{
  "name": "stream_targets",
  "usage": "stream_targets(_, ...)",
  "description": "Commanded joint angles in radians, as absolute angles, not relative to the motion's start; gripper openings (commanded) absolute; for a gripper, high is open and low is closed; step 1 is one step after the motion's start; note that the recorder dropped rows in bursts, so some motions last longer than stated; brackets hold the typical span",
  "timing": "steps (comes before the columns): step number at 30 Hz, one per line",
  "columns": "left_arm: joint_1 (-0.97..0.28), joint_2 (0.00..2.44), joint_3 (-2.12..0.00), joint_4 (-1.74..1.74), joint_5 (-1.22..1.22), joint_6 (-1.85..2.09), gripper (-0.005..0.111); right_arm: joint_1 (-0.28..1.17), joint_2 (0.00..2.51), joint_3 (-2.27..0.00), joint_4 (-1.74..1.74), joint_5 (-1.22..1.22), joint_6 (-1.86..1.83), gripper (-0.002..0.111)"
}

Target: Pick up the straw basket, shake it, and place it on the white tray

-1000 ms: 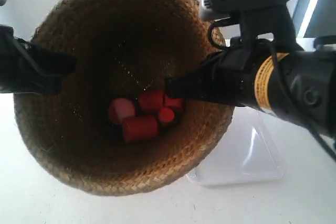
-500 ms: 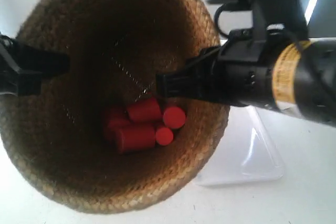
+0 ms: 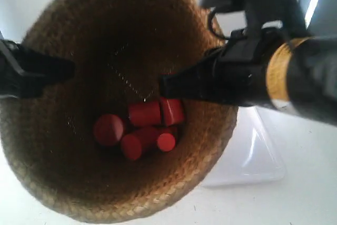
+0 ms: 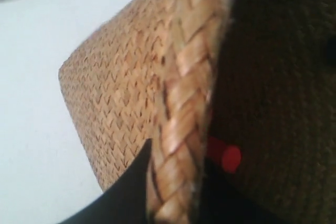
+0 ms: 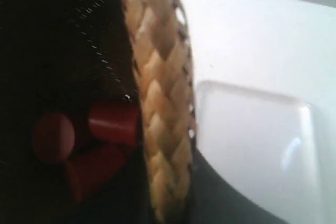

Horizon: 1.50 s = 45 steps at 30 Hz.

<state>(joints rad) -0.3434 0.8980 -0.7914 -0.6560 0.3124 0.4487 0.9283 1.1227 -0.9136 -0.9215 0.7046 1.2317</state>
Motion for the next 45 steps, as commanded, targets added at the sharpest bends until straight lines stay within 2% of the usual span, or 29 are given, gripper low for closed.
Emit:
stream_targets(1,-0.361,0.835,-0.767,-0.672,0.16,0.444,0.0,0.962,1.057,-0.865,-1.193,0.605,1.41,0.0)
stream_targets(3,-0.361,0.901,-0.726,-0.672,0.105,0.444,0.0,0.934,1.142,-0.83,-1.312,0.658,1.511,0.0)
stream_targets(5,-0.361,0.912,-0.758,-0.672,0.208,0.431,0.0,0.938,1.167,-0.857,-1.242,0.71,1.473,0.0)
stream_targets(7,-0.361,0.844,-0.828,-0.672,0.346,0.434,0.0,0.989,1.072,-0.92,-1.074,0.661,1.348,0.0)
stream_targets(8,-0.361,0.816,-0.822,-0.672,0.325,0.434,0.0,1.006,1.035,-0.914,-1.097,0.587,1.39,0.0)
stream_targets(11,-0.361,0.904,-0.715,-0.672,0.14,0.422,0.0,0.947,1.17,-0.842,-1.32,0.681,1.545,0.0)
stream_targets(13,-0.361,0.918,-0.745,-0.672,0.208,0.387,0.0,0.93,1.223,-0.866,-1.189,0.751,1.427,0.0)
stream_targets(14,-0.361,0.879,-0.811,-0.672,0.34,0.408,0.0,0.963,1.176,-0.928,-1.003,0.758,1.269,0.0)
stream_targets(15,-0.361,0.852,-0.835,-0.667,0.374,0.419,0.0,0.993,1.138,-0.945,-0.943,0.727,1.232,0.0)
stream_targets(17,-0.361,0.811,-0.81,-0.608,0.264,0.418,0.0,1.022,1.074,-0.908,-1.099,0.554,1.317,0.0)
stream_targets(18,-0.361,0.864,-0.732,-0.604,0.111,0.375,0.0,0.993,1.125,-0.863,-1.33,0.62,1.572,0.0)
stream_targets(19,-0.361,0.893,-0.714,-0.604,0.079,0.35,0.0,0.969,1.174,-0.842,-1.421,0.681,1.651,0.0)
stream_targets(22,-0.363,0.912,-0.756,-0.604,0.236,0.323,0.0,0.956,1.206,-0.88,-1.247,0.781,1.45,0.0)
stream_targets(24,-0.363,0.853,-0.81,-0.613,0.35,0.341,0.0,1.002,1.142,-0.918,-1.107,0.764,1.32,0.0)
stream_targets(26,-0.363,0.799,-0.829,-0.613,0.349,0.344,0.0,1.033,1.069,-0.916,-1.09,0.682,1.347,0.0)
stream_targets(28,-0.363,0.784,-0.804,-0.589,0.27,0.368,0.0,1.032,1.064,-0.881,-1.209,0.632,1.448,0.0)
stream_targets(31,-0.36,0.862,-0.733,-0.56,0.14,0.333,0.0,0.976,1.182,-0.817,-1.406,0.726,1.62,0.0)
stream_targets(33,-0.364,0.876,-0.765,-0.562,0.23,0.317,0.0,0.967,1.211,-0.84,-1.283,0.755,1.528,0.0)
stream_targets(36,-0.389,0.81,-0.854,-0.564,0.407,0.366,0.0,1.041,1.117,-0.908,-1.04,0.708,1.329,0.0)
stream_targets(39,-0.393,0.769,-0.833,-0.519,0.295,0.371,0.0,1.082,1.047,-0.899,-1.171,0.566,1.401,0.0)
stream_targets(42,-0.381,0.858,-0.737,-0.498,0.113,0.331,0.0,1.036,1.154,-0.878,-1.358,0.721,1.54,0.0)
stream_targets(45,-0.39,0.909,-0.775,-0.501,0.25,0.255,0.0,0.995,1.233,-0.917,-1.222,0.823,1.376,0.0)
